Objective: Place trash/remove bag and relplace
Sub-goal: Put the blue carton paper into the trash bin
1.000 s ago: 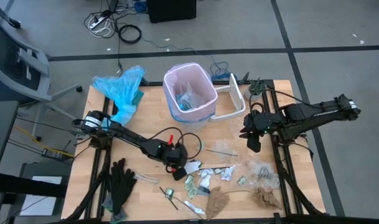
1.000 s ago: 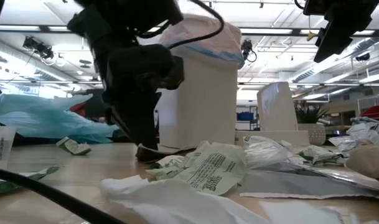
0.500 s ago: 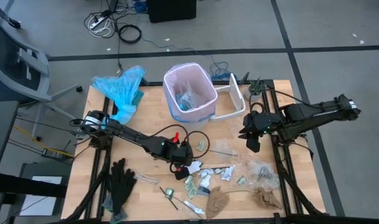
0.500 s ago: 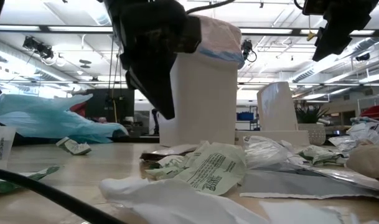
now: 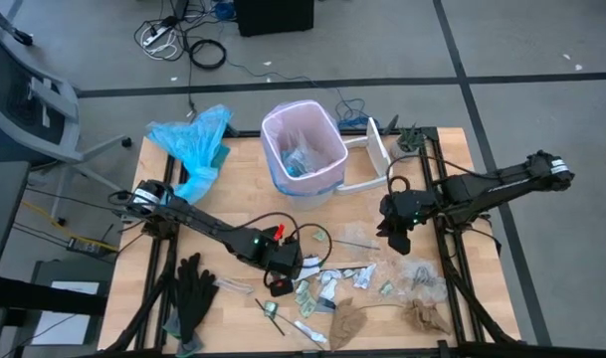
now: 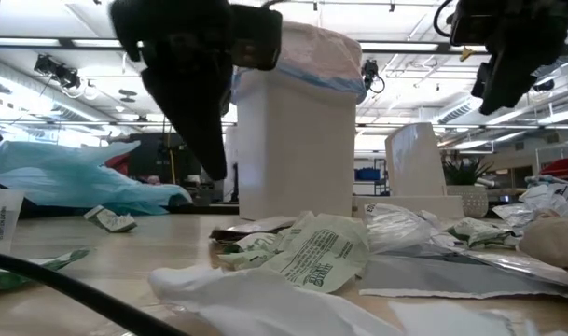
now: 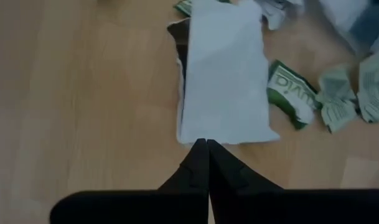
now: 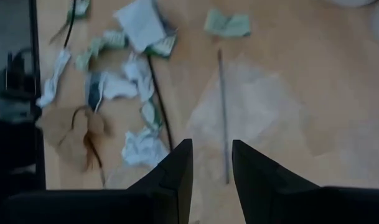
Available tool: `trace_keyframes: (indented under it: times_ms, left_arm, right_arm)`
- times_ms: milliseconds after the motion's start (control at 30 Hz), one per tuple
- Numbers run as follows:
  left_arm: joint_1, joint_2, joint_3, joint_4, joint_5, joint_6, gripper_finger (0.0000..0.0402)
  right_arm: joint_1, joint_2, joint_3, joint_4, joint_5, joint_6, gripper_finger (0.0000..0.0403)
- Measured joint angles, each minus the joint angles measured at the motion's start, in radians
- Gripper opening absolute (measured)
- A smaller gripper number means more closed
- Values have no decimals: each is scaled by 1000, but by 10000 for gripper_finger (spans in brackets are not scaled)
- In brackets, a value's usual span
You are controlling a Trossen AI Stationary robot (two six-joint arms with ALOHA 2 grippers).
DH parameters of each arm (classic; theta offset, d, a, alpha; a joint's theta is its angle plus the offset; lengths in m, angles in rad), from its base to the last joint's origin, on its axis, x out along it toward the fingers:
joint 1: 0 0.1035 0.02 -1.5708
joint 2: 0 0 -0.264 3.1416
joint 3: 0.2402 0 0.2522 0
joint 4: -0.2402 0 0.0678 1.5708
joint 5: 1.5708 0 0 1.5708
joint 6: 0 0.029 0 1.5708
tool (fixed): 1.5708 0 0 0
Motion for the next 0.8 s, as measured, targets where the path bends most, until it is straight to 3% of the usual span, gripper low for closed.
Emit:
trace_keyframes:
  times_ms: [200,533,800]
  left_arm:
    - [-48,0,-1,-12,-51,-36,0]
    - [-127,-1,-2,-43,-90,-101,0]
    - [-209,-54,-113,-1,-100,-214,0]
  right_arm:
    - [67,110,0,58,-42,-4,99]
    - [114,314,6,318,-42,-8,98]
    - [114,494,177,333,-40,-121,98]
